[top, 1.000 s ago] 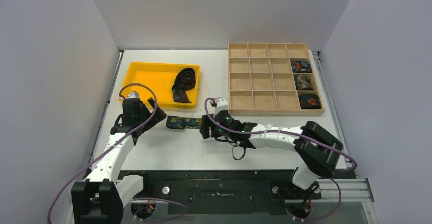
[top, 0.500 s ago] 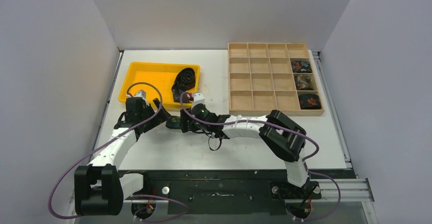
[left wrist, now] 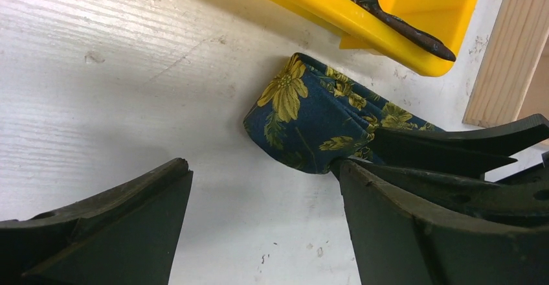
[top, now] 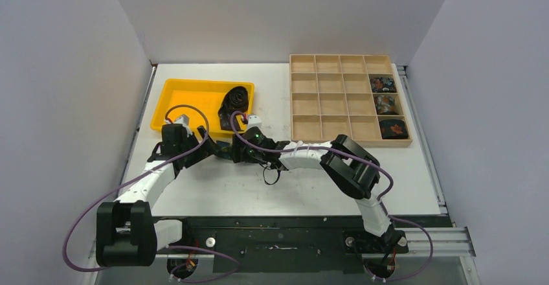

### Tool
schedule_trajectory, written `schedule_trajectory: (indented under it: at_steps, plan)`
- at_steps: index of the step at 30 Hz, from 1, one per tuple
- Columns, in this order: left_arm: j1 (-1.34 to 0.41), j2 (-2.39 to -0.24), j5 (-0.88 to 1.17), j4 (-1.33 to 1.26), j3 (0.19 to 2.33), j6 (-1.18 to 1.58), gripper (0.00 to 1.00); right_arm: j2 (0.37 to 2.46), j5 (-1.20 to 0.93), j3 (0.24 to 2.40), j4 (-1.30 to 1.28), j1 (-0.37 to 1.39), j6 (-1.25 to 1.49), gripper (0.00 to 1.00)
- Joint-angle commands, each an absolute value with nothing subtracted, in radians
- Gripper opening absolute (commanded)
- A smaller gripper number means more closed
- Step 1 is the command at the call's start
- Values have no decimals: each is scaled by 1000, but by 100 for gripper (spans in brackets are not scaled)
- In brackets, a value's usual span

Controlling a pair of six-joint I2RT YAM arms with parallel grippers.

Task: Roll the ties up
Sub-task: Move the tie to the center of the board.

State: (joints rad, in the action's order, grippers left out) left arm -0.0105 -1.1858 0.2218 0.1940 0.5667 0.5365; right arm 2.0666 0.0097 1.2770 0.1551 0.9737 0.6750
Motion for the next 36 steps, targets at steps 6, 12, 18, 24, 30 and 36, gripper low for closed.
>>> schedule_trajectory:
  at_steps: [6, 12, 18, 24, 30, 36]
  plan:
    - [-6, -1220, 255, 93, 571, 531, 80, 2060, -45, 1238, 220, 942, 702, 56]
    - [-5, -1191, 219, 86, 573, 546, 80, 2000, -46, 1204, 239, 942, 683, 64]
    - [-5, -1204, 211, 45, 596, 561, 79, 1926, -3, 1186, 213, 942, 635, 67]
    - [-17, -1252, 236, 14, 612, 591, 77, 1916, 47, 1160, 203, 938, 640, 66]
    - [-48, -1259, 242, -45, 589, 612, 76, 1902, 40, 1077, 230, 905, 684, 66]
    - [-65, -1206, 243, -50, 552, 623, 76, 1826, 54, 946, 233, 877, 695, 66]
